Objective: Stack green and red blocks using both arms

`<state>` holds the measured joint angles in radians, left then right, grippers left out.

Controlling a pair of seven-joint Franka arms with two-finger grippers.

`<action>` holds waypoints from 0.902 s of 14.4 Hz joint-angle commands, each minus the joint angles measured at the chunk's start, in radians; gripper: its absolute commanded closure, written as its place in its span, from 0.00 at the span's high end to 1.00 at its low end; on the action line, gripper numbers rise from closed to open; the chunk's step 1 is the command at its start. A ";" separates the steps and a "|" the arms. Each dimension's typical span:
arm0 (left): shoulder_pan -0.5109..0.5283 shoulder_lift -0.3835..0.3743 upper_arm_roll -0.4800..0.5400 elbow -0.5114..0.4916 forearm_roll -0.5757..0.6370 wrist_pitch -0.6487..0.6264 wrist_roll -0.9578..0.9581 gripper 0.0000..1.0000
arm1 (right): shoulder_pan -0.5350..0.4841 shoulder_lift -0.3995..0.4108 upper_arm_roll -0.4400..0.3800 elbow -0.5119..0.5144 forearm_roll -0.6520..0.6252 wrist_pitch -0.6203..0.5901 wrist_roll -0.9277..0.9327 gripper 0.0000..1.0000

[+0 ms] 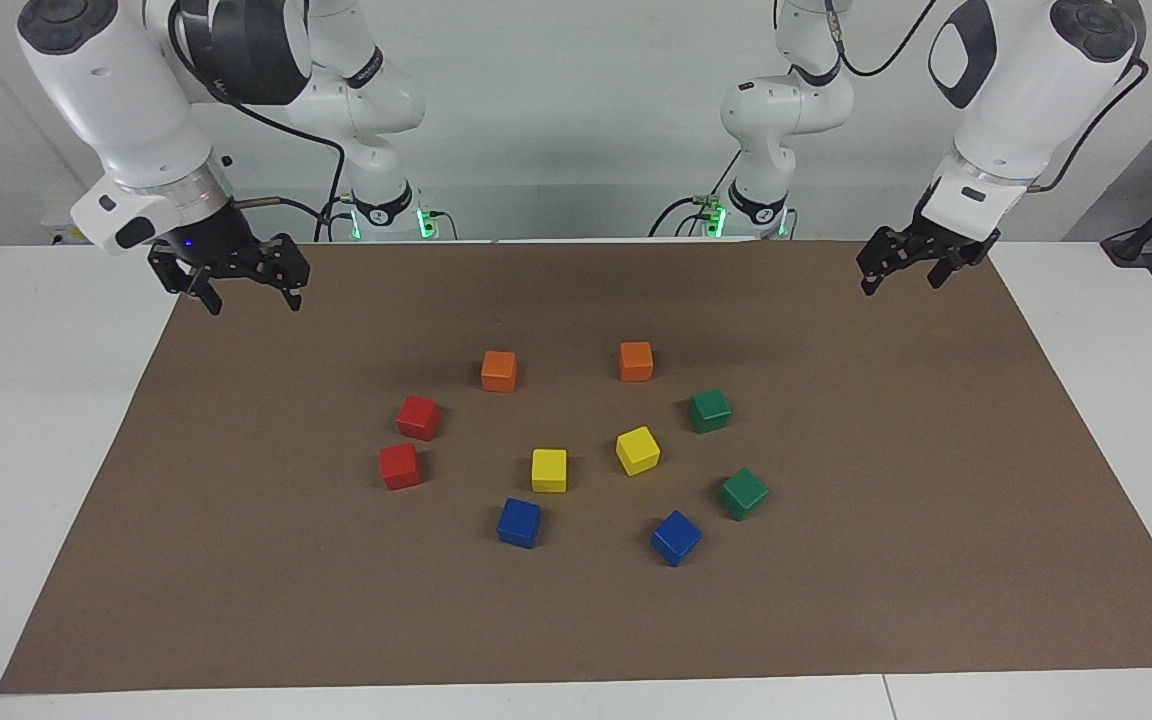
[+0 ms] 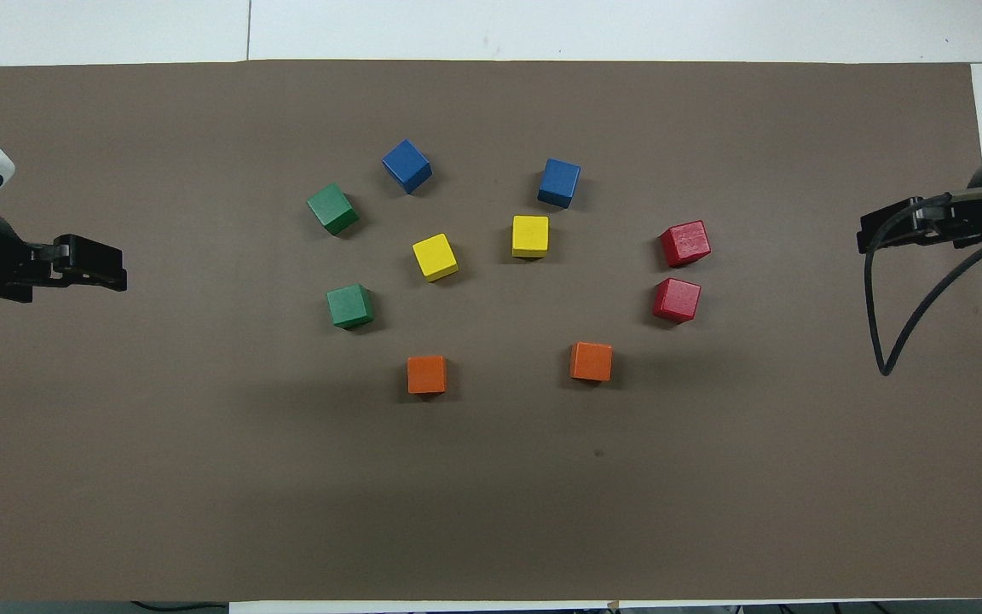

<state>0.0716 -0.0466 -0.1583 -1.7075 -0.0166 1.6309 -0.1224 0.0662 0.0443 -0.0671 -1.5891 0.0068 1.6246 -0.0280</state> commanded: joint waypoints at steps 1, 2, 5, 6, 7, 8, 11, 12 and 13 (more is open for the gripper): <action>0.005 -0.012 -0.001 -0.003 -0.005 0.009 0.012 1.00 | -0.011 -0.020 0.004 -0.020 -0.024 0.009 -0.013 1.00; 0.005 -0.012 -0.001 -0.004 -0.005 0.009 0.012 1.00 | -0.011 -0.021 0.004 -0.022 -0.025 0.008 -0.012 1.00; 0.005 -0.012 -0.003 -0.006 -0.003 0.010 0.012 1.00 | -0.009 -0.020 0.004 -0.020 -0.036 0.009 -0.012 1.00; 0.005 -0.013 -0.003 -0.009 -0.005 0.013 0.010 1.00 | -0.011 -0.020 0.006 -0.020 -0.037 0.009 -0.012 1.00; 0.005 -0.015 -0.001 -0.014 -0.005 0.020 0.006 1.00 | -0.011 -0.021 0.006 -0.022 -0.037 0.008 -0.012 1.00; 0.004 -0.016 -0.001 -0.021 -0.006 0.041 0.000 1.00 | -0.011 -0.023 0.006 -0.029 -0.037 0.015 -0.010 1.00; -0.015 -0.007 -0.001 -0.066 -0.006 0.157 -0.087 1.00 | 0.006 -0.050 0.007 -0.101 -0.037 0.084 0.037 1.00; -0.019 0.007 -0.006 -0.084 -0.006 0.191 -0.103 1.00 | 0.015 -0.066 0.010 -0.141 -0.037 0.121 0.095 1.00; -0.042 0.045 -0.006 -0.098 -0.006 0.226 -0.106 1.00 | 0.020 -0.086 0.015 -0.190 -0.037 0.150 0.135 1.00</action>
<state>0.0659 -0.0398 -0.1681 -1.7541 -0.0166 1.7707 -0.1871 0.0735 0.0315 -0.0650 -1.6438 -0.0099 1.6927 0.0224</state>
